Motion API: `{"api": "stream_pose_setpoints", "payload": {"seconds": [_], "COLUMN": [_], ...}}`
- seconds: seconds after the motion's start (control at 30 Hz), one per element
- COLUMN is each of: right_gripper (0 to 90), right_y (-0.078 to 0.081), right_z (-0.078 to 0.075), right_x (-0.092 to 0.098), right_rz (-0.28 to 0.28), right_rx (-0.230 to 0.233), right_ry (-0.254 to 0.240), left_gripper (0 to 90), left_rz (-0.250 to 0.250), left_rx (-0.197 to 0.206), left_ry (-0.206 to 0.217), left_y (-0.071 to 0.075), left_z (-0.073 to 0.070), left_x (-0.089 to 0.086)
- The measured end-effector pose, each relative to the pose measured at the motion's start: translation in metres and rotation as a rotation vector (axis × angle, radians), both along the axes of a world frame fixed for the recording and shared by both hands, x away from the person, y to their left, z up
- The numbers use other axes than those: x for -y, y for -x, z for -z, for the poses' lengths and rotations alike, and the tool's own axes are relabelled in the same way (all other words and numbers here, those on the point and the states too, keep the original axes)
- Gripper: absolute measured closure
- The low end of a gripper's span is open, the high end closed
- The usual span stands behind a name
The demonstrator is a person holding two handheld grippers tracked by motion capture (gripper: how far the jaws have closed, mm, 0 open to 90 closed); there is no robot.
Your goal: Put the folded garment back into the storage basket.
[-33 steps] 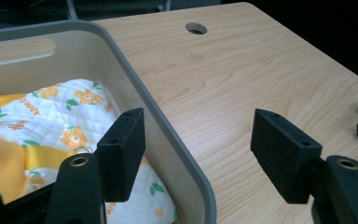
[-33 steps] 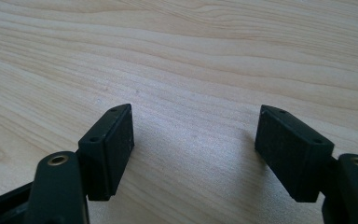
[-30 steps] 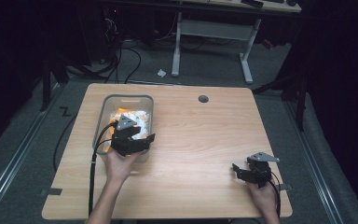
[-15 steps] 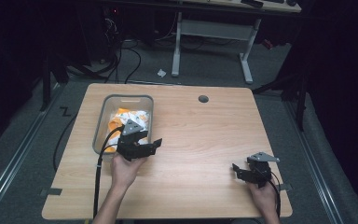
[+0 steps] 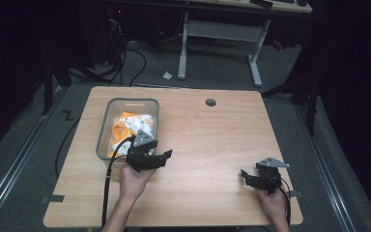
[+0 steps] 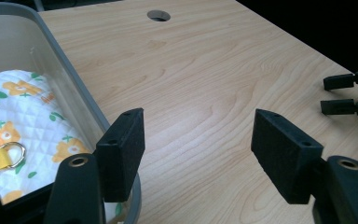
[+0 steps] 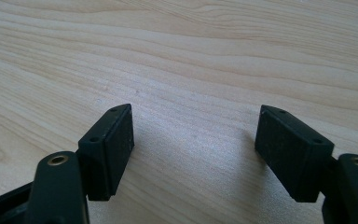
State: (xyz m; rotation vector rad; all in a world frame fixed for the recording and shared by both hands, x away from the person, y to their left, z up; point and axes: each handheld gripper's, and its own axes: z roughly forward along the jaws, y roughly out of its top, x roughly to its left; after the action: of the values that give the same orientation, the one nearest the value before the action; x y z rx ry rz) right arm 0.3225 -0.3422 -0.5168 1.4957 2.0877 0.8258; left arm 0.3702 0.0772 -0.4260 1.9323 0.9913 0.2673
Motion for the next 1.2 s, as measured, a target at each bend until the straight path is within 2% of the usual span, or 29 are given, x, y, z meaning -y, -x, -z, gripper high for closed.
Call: {"api": "stream_pose_setpoints", "payload": {"seconds": [0.77, 1.2], "right_gripper": [28.5, 28.5], "right_y": [0.0, 0.0], "right_z": [0.0, 0.0], "right_x": [0.0, 0.0], "right_rz": [0.001, 0.001], "right_rx": [0.0, 0.0], "right_ry": [-0.001, -0.001], "left_gripper": [35.1, 35.3], "left_rz": [0.044, 0.07], "left_rx": [-0.027, -0.051], "left_ry": [0.003, -0.02], "left_y": [0.007, 0.007], "left_z": [0.018, 0.033], "left_x": [0.019, 0.034]}}
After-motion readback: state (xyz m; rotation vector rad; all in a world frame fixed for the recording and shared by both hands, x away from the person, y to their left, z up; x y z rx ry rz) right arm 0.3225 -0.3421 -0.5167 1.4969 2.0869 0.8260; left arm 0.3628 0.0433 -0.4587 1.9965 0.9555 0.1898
